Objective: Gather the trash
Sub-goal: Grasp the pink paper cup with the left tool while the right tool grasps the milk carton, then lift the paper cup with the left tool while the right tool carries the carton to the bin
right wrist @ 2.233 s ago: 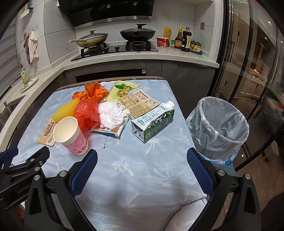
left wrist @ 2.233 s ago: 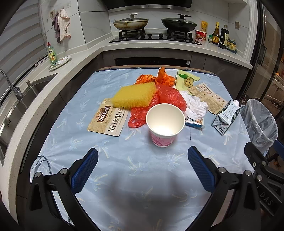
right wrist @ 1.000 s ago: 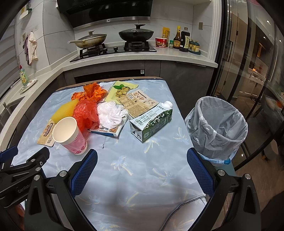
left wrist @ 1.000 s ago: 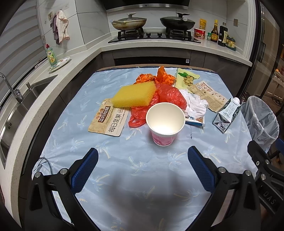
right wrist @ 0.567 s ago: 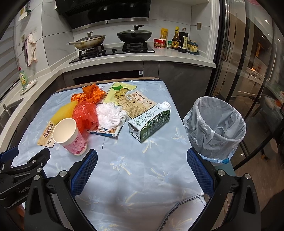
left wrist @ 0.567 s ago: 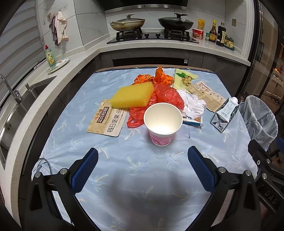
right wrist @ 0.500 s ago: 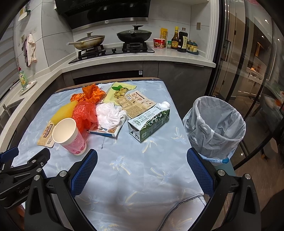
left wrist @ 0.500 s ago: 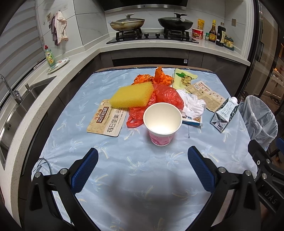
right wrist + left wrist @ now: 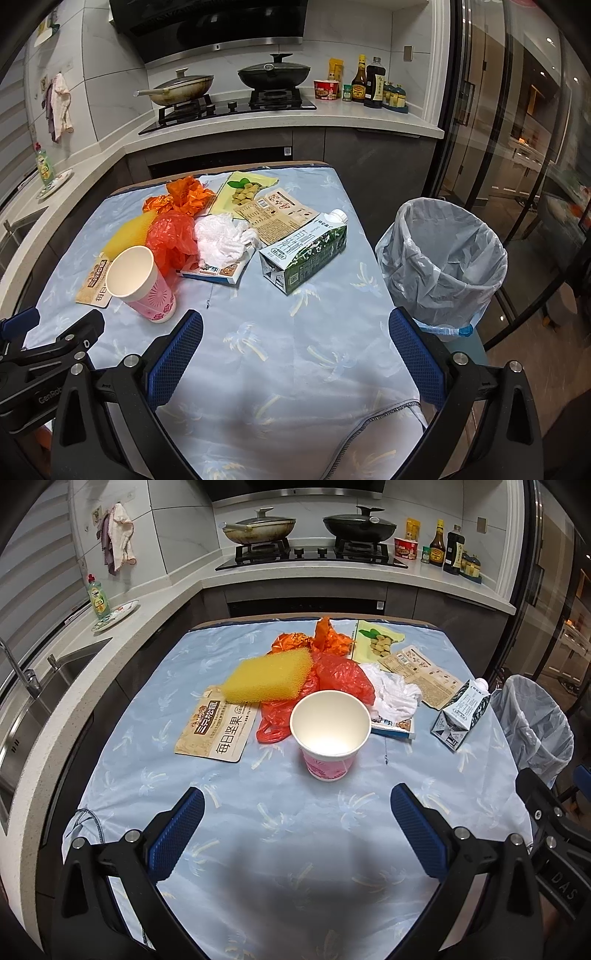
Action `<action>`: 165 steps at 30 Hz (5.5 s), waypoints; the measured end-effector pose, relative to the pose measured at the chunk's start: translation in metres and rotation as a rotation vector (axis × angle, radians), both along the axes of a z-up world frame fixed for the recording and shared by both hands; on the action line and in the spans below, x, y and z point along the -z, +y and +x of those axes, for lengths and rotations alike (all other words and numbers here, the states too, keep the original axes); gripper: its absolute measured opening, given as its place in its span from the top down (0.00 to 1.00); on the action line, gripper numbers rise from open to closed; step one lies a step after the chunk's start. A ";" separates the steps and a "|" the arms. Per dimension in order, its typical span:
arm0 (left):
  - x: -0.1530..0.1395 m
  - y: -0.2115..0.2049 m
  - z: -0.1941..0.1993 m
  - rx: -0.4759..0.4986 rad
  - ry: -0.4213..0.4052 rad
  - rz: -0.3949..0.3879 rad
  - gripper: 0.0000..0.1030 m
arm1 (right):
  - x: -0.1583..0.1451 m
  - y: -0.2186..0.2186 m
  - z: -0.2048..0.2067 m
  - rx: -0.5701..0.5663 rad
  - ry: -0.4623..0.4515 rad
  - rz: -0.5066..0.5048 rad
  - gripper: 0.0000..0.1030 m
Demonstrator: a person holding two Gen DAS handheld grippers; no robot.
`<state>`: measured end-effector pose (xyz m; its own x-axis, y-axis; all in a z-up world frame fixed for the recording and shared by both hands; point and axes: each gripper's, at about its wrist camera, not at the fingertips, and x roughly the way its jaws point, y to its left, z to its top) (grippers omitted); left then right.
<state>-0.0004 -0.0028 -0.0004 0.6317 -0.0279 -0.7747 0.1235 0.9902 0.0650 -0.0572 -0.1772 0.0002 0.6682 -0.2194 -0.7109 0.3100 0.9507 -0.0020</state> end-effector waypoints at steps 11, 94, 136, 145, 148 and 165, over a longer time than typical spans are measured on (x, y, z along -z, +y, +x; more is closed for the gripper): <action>0.004 0.024 0.011 -0.030 0.033 -0.174 0.06 | 0.011 -0.008 0.010 0.025 0.015 -0.005 0.06; 0.056 -0.015 0.080 0.177 0.152 -0.130 0.95 | 0.099 -0.064 0.107 0.225 0.153 0.188 0.51; -0.047 -0.153 0.066 0.511 -0.004 -0.127 0.96 | -0.034 -0.162 0.006 0.255 -0.174 0.195 0.52; -0.059 -0.225 0.084 0.631 -0.003 -0.166 0.96 | -0.042 -0.222 0.006 0.381 -0.223 0.133 0.52; -0.057 -0.254 0.089 0.669 -0.007 -0.163 0.96 | -0.037 -0.244 0.008 0.419 -0.228 0.142 0.52; 0.014 -0.405 0.101 0.827 0.133 -0.153 0.95 | 0.017 -0.312 0.025 0.548 -0.139 0.160 0.51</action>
<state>0.1006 -0.4080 -0.0149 0.2665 -0.5508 -0.7909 0.8080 0.5750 -0.1282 -0.0323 -0.4888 -0.0163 0.5765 -0.4565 -0.6776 0.7437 0.6367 0.2038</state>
